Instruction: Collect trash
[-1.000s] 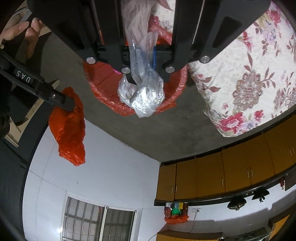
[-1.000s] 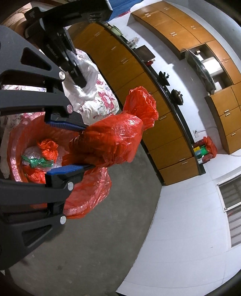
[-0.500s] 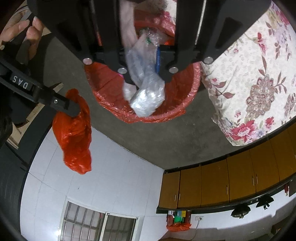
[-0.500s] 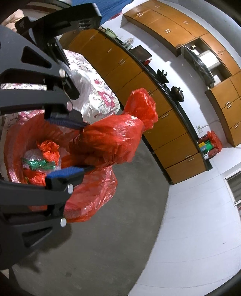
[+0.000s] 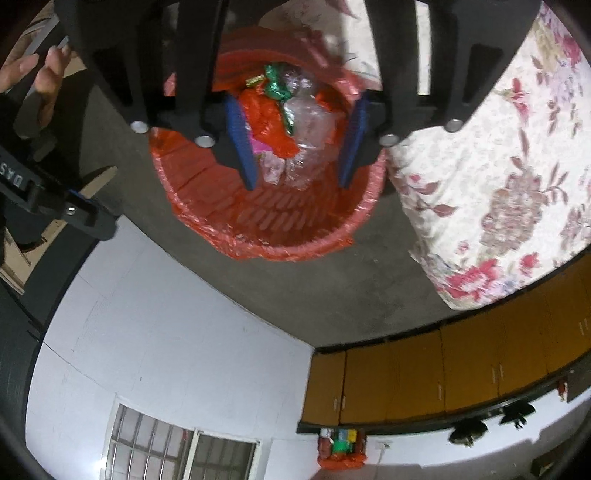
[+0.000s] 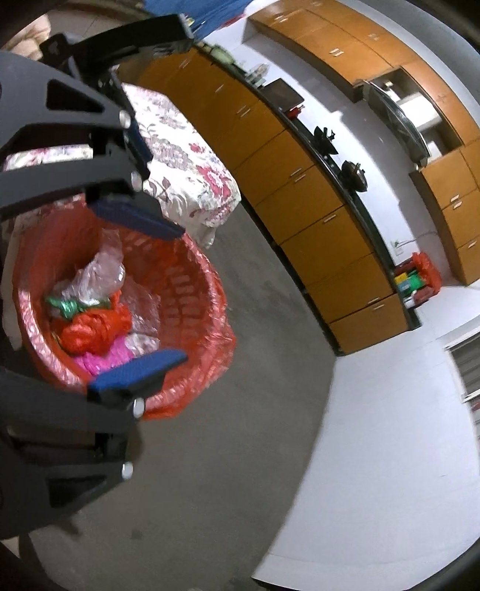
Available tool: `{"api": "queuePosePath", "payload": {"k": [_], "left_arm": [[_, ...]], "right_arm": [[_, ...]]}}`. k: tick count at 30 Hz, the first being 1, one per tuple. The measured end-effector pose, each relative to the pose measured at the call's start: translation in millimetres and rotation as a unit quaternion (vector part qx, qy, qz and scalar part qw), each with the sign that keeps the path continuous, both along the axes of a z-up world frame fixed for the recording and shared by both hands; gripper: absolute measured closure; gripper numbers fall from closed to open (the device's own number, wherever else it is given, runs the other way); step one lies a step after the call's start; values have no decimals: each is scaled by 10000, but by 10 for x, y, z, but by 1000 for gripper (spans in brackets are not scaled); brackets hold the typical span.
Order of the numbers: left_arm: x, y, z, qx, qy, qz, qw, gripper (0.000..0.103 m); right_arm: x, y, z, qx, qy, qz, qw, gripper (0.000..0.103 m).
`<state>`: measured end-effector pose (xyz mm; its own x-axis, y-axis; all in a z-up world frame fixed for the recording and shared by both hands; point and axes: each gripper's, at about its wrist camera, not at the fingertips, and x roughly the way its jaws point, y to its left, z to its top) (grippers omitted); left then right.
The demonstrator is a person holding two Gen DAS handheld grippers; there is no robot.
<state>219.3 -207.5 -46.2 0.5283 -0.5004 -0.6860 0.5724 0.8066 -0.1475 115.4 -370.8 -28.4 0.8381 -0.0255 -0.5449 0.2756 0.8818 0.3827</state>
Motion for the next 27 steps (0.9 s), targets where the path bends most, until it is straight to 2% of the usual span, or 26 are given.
{"api": "queuePosePath", "payload": {"k": [1,2,4,6,9,12,14,19,24,27], "left_arm": [[-29,35,31,12,-87,42,10000,47],[-68,76,75,21,-193,92,9998,41],[-179,181,174,29,-440,216,9988,29],[-314,301,275,47,-716,371,9967,15],[-547,463,400,174,-1172,587,9912,6],[-794,640,504,239,-1515,778,9851,4],[-959,777,550,227,-1661,927,9815,4],[-1279,1051,586,141,-1733,1334,9757,4],[-1551,1314,579,139,-1774,1810,9672,4],[-1673,1438,560,134,-1686,1966,9658,4]], "right_arm": [[-49,53,57,-185,-61,-21,9998,25],[-84,98,107,-343,-106,-45,9993,21],[-141,177,185,-617,-163,-112,9979,7],[-237,292,288,-1008,-253,-281,9942,3],[-395,427,378,-1446,-355,-577,9872,2],[-558,552,415,-1635,-418,-831,9822,2],[-637,632,419,-1619,-440,-704,9833,2],[-783,889,389,-1819,-320,-449,9818,2],[-929,1109,379,-1841,-349,-224,9820,2],[-1041,1256,382,-1995,-432,-140,9789,2]]}}
